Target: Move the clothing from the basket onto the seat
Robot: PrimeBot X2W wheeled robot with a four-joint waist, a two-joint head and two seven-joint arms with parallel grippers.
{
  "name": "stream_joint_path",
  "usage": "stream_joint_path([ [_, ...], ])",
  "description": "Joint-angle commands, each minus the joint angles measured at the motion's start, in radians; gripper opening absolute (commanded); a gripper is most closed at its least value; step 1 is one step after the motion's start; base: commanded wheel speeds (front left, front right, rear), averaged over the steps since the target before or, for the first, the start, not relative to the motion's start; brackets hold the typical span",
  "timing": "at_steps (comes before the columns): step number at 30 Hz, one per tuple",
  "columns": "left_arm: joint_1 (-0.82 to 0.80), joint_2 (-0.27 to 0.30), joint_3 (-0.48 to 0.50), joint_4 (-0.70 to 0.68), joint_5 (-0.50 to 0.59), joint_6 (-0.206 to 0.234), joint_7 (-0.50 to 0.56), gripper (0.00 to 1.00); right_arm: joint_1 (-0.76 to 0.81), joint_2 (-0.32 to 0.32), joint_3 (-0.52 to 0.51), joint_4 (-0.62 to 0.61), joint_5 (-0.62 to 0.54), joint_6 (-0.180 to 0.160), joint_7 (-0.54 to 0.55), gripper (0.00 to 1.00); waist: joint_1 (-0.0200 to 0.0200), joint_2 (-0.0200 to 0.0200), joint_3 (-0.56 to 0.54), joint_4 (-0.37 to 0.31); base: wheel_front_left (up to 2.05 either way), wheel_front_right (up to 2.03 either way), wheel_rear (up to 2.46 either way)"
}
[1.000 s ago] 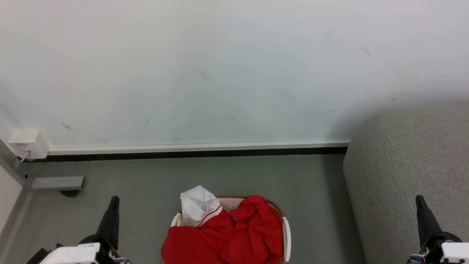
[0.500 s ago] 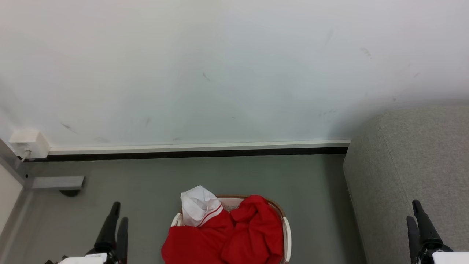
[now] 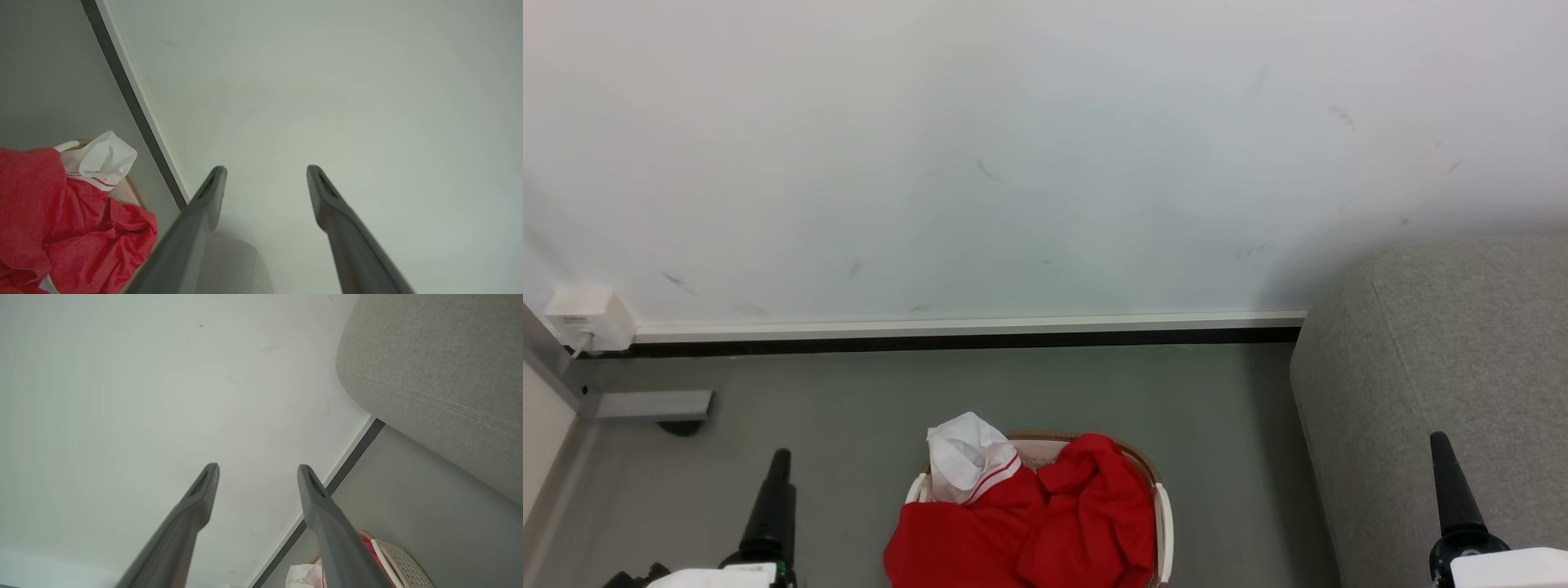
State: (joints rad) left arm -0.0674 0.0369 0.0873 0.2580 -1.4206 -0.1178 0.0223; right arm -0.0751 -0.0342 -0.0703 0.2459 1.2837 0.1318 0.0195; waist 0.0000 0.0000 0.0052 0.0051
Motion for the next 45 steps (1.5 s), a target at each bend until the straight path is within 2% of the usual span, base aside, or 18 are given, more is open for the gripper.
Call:
stream_joint_path([
  [1, -0.004, 0.008, -0.002, -0.022, 0.042, 0.006, -0.014, 1.00, -0.006, -0.010, 0.006, -0.026, -0.051, 0.000, -0.010, 1.00, 0.0000, 0.0000, 0.000, 0.000, 0.00, 0.00, 0.00],
  [10, 0.016, 0.009, -0.033, -0.059, 0.219, 0.031, -0.050, 1.00, 0.001, -0.012, 0.033, -0.052, -0.258, -0.001, -0.046, 1.00, 0.0000, 0.0000, 0.002, -0.001, 0.00, 0.00, 0.00],
  [19, 0.031, 0.010, -0.057, -0.090, 0.373, 0.052, -0.083, 1.00, 0.004, -0.013, 0.057, -0.058, -0.415, -0.001, -0.080, 1.00, 0.0000, 0.0000, 0.003, -0.004, 0.00, 0.00, 0.00],
  [45, 0.065, 0.013, -0.107, -0.148, 0.720, 0.085, -0.159, 1.00, 0.008, -0.016, 0.092, -0.036, -0.755, -0.001, -0.157, 1.00, 0.0000, 0.0000, 0.005, -0.004, 0.00, 0.00, 0.00],
])
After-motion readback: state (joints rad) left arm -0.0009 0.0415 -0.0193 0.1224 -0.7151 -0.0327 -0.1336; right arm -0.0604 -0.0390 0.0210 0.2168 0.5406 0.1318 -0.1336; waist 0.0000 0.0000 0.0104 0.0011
